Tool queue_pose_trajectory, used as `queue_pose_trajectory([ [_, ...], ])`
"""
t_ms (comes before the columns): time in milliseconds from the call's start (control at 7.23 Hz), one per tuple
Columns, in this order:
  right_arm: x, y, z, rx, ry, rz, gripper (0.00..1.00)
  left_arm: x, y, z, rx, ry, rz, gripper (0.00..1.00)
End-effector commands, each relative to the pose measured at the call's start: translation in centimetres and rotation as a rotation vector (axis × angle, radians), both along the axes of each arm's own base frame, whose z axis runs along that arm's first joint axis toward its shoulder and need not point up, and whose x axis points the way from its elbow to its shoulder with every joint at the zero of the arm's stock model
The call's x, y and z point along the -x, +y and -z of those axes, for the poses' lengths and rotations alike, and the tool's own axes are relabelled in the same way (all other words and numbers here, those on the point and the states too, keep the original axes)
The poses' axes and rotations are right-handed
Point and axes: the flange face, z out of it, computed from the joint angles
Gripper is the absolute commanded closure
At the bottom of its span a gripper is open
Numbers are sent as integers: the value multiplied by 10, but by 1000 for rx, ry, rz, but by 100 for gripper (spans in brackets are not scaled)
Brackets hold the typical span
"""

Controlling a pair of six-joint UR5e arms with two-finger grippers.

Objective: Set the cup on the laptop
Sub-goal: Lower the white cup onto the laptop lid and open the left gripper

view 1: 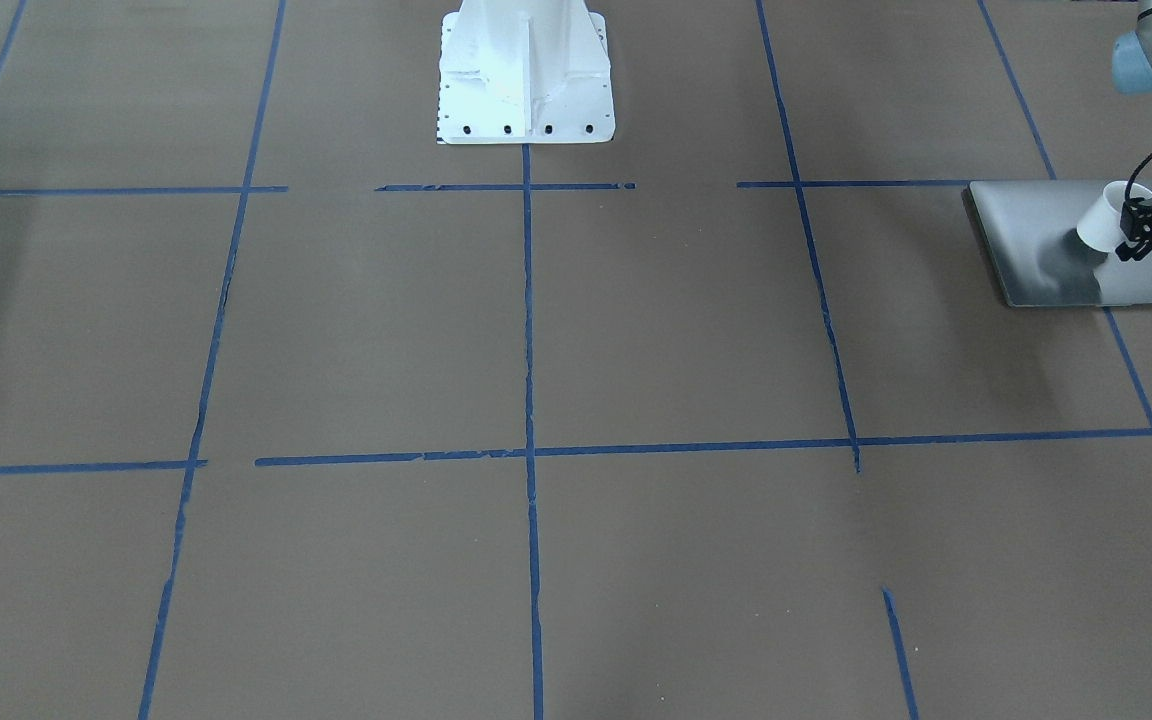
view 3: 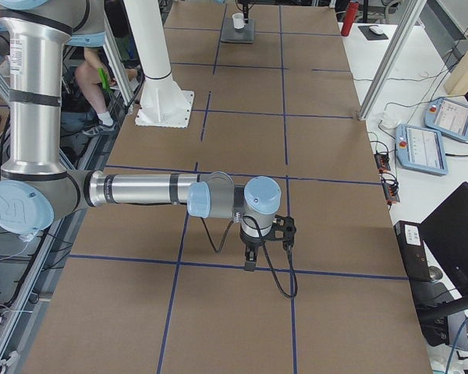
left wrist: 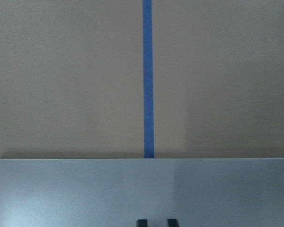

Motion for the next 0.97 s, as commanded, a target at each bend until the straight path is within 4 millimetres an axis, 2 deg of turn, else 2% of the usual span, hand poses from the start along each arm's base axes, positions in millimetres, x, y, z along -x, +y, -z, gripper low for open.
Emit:
queue_pose_trajectory([
  [0, 0, 0, 0, 0, 0, 0, 0, -2, 1, -8, 5, -1, -4, 85],
  [138, 0, 0, 0, 0, 0, 0, 0, -2, 1, -12, -1, -1, -9, 1],
  [553, 0, 0, 0, 0, 0, 0, 0, -6, 0, -6, 1, 39, -33, 0],
  [830, 0, 0, 0, 0, 0, 0, 0, -13, -17, 6, -38, 54, -61, 0],
])
